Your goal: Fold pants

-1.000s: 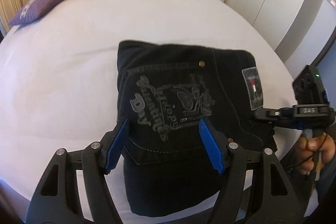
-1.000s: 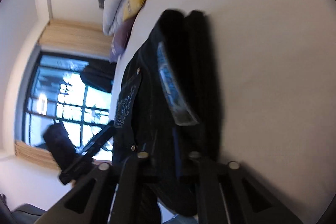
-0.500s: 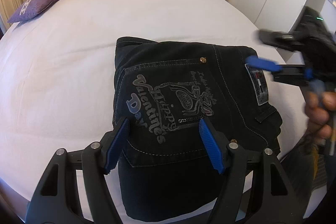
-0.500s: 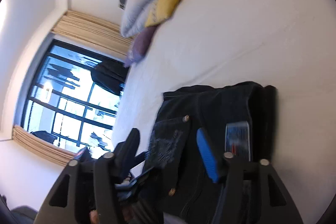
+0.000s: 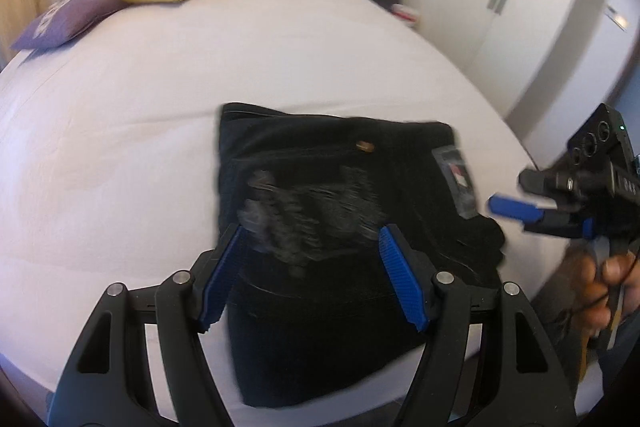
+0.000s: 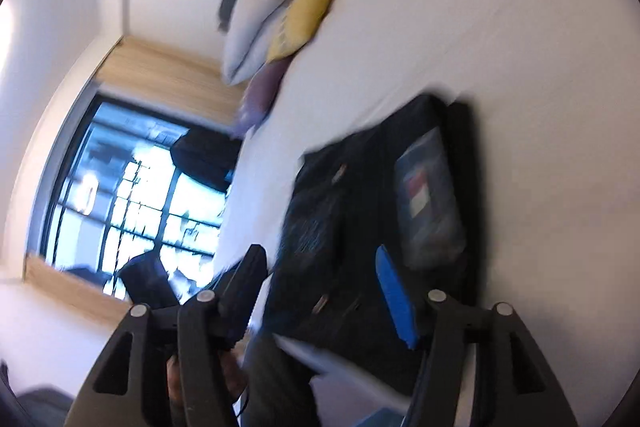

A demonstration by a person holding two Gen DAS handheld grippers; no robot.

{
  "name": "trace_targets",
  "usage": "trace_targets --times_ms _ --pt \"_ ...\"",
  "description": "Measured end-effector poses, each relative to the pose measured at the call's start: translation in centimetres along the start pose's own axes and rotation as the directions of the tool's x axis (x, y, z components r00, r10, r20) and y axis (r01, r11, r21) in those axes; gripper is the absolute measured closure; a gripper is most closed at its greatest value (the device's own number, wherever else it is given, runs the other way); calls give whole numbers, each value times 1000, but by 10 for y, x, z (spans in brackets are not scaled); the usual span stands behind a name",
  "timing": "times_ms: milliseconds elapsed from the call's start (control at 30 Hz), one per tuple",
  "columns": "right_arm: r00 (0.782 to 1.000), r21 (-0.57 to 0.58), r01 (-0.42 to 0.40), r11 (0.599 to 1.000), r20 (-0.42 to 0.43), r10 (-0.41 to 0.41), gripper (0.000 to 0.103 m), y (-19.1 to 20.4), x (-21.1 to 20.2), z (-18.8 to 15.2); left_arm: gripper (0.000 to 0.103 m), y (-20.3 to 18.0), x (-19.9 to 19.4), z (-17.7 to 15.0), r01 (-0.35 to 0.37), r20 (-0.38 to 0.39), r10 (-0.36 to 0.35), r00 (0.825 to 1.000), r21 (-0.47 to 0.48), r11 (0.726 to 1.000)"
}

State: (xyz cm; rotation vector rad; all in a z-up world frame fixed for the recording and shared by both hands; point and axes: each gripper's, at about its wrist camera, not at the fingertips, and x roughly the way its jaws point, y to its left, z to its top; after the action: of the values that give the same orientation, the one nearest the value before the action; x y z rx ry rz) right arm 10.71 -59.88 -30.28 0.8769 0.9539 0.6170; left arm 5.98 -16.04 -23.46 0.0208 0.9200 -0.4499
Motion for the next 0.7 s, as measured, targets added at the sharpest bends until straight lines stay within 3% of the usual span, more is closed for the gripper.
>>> trace_targets --times_ms 67,133,233,300,367,467,533,600,700 --pt "998 8 -25 1000 -53 25 40 1 10 -21 36 -9 6 -14 19 -30 -18 999 32 999" --pt "996 34 23 999 -89 -20 40 -14 23 -37 36 -14 18 -29 -6 -68 9 998 56 998" --pt "999 164 -32 986 -33 38 66 -51 16 -54 35 -17 24 -48 -26 -71 34 997 102 994" --pt "999 178 -34 983 -21 39 84 -59 13 -60 35 -15 22 -53 -18 -54 23 998 100 995" --pt "999 172 -19 985 -23 23 91 -64 10 -65 35 -11 20 -55 -4 -50 8 999 81 997" --pt "999 136 22 990 -45 -16 86 -53 6 -64 35 -6 7 -52 13 -27 -12 1000 54 998" --pt "999 90 12 996 -49 -8 68 -36 3 -56 35 0 -10 -43 29 17 -29 999 31 999" --pt "1000 36 -14 999 -14 15 43 -18 -1 -41 35 12 -21 -30 28 61 -28 998 4 1000" --pt "998 -22 -61 998 15 61 40 6 1 -13 34 27 -18 4 37 80 -35 996 -29 999"
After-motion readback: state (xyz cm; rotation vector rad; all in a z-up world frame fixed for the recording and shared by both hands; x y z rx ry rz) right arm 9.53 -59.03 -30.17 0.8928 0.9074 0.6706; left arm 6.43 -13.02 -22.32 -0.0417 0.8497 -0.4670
